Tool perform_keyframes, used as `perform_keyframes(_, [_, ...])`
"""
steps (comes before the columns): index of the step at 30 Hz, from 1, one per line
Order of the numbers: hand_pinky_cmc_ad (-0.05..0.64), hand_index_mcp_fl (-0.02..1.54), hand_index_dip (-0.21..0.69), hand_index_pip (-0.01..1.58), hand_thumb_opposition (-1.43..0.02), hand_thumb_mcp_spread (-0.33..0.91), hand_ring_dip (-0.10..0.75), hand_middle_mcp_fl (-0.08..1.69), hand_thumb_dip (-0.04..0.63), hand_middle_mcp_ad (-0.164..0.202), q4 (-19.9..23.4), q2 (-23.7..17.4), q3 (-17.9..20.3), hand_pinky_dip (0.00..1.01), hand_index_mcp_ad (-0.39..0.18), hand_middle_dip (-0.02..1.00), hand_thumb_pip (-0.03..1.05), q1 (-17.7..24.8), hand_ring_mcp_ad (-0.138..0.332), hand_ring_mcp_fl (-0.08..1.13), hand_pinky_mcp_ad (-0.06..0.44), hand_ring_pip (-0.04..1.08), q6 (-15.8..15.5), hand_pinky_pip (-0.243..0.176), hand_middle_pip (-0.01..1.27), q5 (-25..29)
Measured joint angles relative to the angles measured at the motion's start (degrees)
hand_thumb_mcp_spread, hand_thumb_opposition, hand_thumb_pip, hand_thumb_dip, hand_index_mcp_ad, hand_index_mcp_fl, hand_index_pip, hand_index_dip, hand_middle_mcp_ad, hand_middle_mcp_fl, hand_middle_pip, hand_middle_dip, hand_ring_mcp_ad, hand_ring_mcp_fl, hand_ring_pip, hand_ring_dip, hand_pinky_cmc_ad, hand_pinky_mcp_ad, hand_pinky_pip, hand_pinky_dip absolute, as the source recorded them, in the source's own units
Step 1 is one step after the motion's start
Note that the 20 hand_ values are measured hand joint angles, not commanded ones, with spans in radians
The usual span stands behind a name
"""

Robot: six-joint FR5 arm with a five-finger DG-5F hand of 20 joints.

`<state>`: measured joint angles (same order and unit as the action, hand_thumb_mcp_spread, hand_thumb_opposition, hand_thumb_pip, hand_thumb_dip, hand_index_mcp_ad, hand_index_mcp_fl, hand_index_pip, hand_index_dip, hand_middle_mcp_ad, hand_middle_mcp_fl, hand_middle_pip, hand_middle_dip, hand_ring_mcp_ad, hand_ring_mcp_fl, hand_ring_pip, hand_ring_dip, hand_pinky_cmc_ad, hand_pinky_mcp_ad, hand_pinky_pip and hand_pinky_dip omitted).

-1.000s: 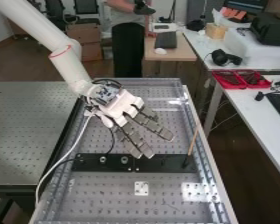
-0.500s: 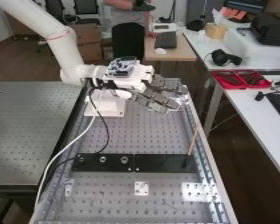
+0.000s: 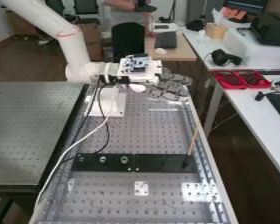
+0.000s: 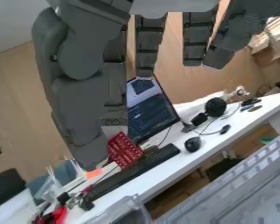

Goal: Grab the pcb board and place it in the clear container

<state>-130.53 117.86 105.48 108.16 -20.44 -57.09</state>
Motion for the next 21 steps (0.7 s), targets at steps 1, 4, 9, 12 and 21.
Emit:
perform_keyframes(1, [0.326,0.80,0.255,1.15,-0.90,0.70,0.059,0.15,0.202,-0.010,-0.1,0.1,-0.1,0.20,-0.152,0.17,0.37,0.0,0.211,0.08,0.183,0.10,0.1,-0.045,0.13,-0.2])
perform_keyframes(4, [0.326,0.81,0.257,1.14,-0.91,0.71,0.059,0.15,0.202,-0.010,-1.1,1.3,-1.4,0.20,-0.152,0.17,0.37,0.1,0.211,0.08,0.183,0.10,1.5,-0.045,0.13,-2.3])
perform_keyframes(9, [0.326,0.81,0.257,1.14,-0.91,0.71,0.059,0.15,0.202,-0.010,-2.3,2.8,-3.0,0.20,-0.152,0.17,0.37,0.3,0.211,0.08,0.183,0.10,2.6,-0.045,0.13,-4.4])
perform_keyframes(12, [0.326,0.81,0.257,1.14,-0.91,0.71,0.059,0.15,0.202,-0.010,-2.9,3.6,-3.8,0.20,-0.152,0.17,0.37,0.4,0.211,0.08,0.185,0.10,3.1,-0.045,0.13,-5.2])
perform_keyframes(21, [0.328,0.81,0.257,1.14,-0.91,0.71,0.059,0.15,0.202,-0.010,-4.8,6.4,-6.0,0.20,-0.152,0.17,0.37,0.9,0.211,0.08,0.183,0.10,4.7,-0.047,0.13,-5.9])
